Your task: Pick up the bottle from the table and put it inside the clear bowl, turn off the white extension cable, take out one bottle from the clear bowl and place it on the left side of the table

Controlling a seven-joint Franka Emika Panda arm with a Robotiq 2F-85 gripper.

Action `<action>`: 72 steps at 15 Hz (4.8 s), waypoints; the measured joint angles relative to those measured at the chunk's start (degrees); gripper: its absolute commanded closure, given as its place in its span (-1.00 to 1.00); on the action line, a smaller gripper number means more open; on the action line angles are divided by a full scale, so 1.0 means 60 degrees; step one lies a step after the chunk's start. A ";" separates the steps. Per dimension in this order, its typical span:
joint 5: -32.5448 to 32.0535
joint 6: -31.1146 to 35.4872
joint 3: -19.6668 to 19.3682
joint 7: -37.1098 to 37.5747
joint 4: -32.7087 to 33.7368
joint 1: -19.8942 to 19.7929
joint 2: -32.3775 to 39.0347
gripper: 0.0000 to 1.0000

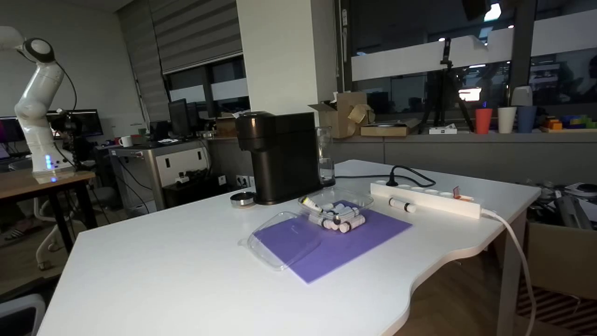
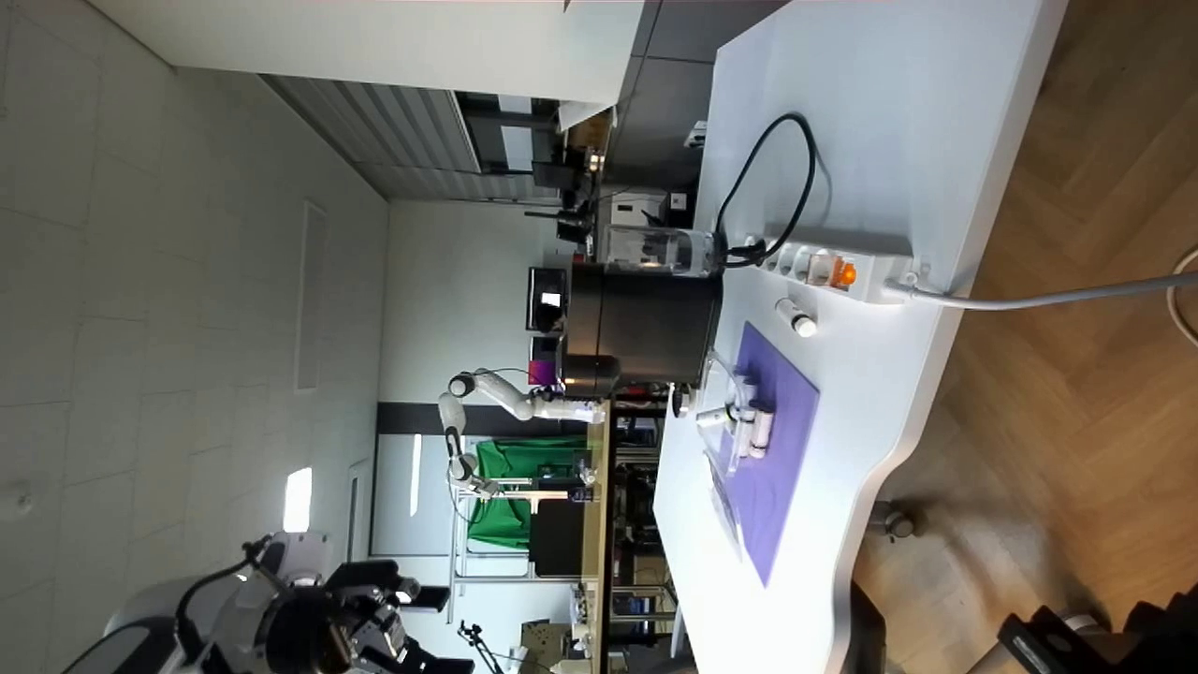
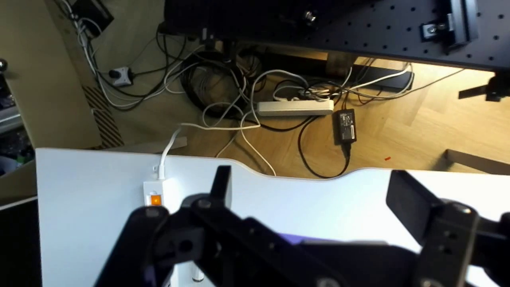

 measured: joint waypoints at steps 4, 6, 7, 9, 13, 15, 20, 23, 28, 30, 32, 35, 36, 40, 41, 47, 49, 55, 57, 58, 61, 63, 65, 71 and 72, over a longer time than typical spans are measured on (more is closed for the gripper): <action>-0.0817 0.1009 -0.1103 -0.1737 0.0828 -0.0318 0.2054 -1.00; -0.0815 0.1053 -0.1413 -0.2209 0.1680 -0.0474 0.3271 -1.00; -0.0775 0.0891 -0.1479 -0.2236 0.2181 -0.0552 0.3882 -1.00; -0.0730 0.0623 -0.1515 -0.2237 0.2985 -0.0628 0.4842 -1.00; -0.0645 0.0459 -0.1504 -0.2237 0.3374 -0.0620 0.5247 -1.00; -0.0643 0.0419 -0.1504 -0.2237 0.3383 -0.0621 0.5214 -1.00; -0.0643 0.0383 -0.1504 -0.2237 0.3394 -0.0620 0.5212 -1.00; -0.0666 0.0909 -0.1516 -0.2230 0.3375 -0.0679 0.5282 -1.00; -0.0405 0.4493 -0.1896 -0.2282 0.3602 -0.1342 0.6549 -1.00; 0.0081 0.5601 -0.1980 -0.2480 0.4067 -0.1684 0.7600 -1.00; 0.0717 0.6318 -0.1951 -0.2790 0.4755 -0.1987 0.8798 -1.00; 0.1524 0.6537 -0.1638 -0.3065 0.6084 -0.2437 1.0608 -1.00; 0.1687 0.6518 -0.1517 -0.3073 0.6502 -0.2554 1.1116 -1.00; 0.2058 0.6179 -0.1114 -0.3060 0.7874 -0.2834 1.2670 -1.00; 0.2075 0.6058 -0.1058 -0.3051 0.8112 -0.2842 1.2921 -1.00; 0.2173 0.5080 -0.0886 -0.2923 0.9018 -0.2816 1.3552 -1.00; 0.2155 0.5015 -0.0896 -0.2792 0.9106 -0.2766 1.3563 -1.00; 0.1450 0.5099 -0.1295 -0.2073 0.9230 -0.2189 1.3475 -1.00; 0.0996 0.5041 -0.1514 -0.1703 0.9230 -0.1888 1.3416 -1.00; 0.0733 0.4942 -0.1641 -0.1509 0.9230 -0.1714 1.3379 -1.00; -0.0139 0.4155 -0.2078 -0.0861 0.9229 -0.1109 1.3226 -1.00; -0.0500 0.3434 -0.2196 -0.0686 0.9229 -0.0793 1.3100 -1.00; -0.0597 0.3157 -0.2061 -0.0777 0.9179 -0.0705 1.2982 -1.00; -0.0577 0.4312 -0.1679 -0.1272 0.8699 -0.1044 1.3036 -1.00; -0.0559 0.4528 -0.1621 -0.1452 0.8624 -0.1182 1.3087 -1.00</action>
